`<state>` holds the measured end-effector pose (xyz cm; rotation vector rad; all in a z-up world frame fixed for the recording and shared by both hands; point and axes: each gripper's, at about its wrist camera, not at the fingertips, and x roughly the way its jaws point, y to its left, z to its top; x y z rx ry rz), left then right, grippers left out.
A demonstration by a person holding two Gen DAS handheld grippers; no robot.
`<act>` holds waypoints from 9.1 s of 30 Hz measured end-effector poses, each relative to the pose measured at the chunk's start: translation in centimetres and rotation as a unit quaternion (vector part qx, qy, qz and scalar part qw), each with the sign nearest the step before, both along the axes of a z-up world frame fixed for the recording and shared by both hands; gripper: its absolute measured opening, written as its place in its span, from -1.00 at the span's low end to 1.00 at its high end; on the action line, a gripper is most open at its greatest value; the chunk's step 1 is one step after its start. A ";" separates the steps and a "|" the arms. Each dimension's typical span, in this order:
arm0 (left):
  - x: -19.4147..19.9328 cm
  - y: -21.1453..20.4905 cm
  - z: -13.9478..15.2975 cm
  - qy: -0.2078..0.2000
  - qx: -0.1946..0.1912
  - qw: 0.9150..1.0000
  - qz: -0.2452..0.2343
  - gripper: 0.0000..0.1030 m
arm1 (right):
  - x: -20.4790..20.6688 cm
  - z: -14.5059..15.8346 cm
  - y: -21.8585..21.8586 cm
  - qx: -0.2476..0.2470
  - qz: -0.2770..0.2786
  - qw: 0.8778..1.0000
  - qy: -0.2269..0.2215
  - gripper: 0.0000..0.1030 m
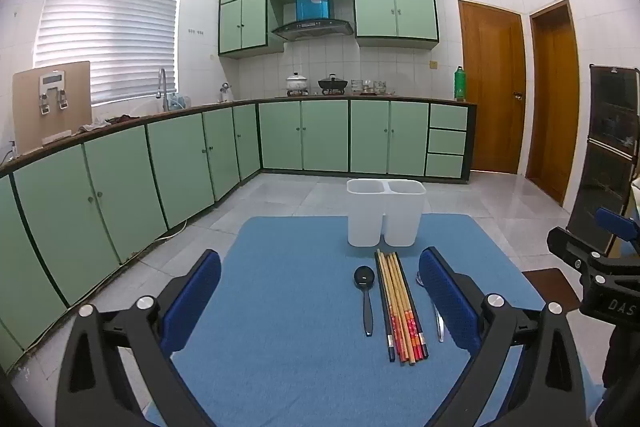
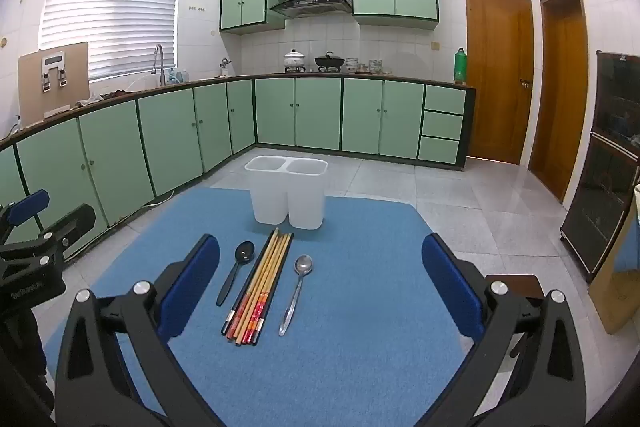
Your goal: Organize utensils
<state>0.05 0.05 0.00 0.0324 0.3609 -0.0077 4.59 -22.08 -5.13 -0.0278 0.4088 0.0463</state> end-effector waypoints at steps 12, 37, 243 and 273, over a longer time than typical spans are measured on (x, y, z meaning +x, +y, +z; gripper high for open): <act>0.2 -0.2 -0.3 -0.002 0.003 1.000 0.002 0.88 | 0.0 0.0 0.1 -0.001 0.000 1.000 0.000 0.90; 0.3 0.7 0.1 0.000 0.003 1.000 0.002 0.88 | 0.1 0.0 0.0 0.001 0.000 1.000 0.000 0.90; 37.9 -4.3 -2.9 -0.067 -0.091 0.988 -0.106 -0.34 | 34.7 5.4 -2.6 0.083 0.059 0.995 0.012 -0.46; 15.8 -0.3 -16.6 0.263 -0.030 0.961 -0.075 0.45 | 7.6 -8.0 -0.2 0.055 0.051 0.969 0.233 0.60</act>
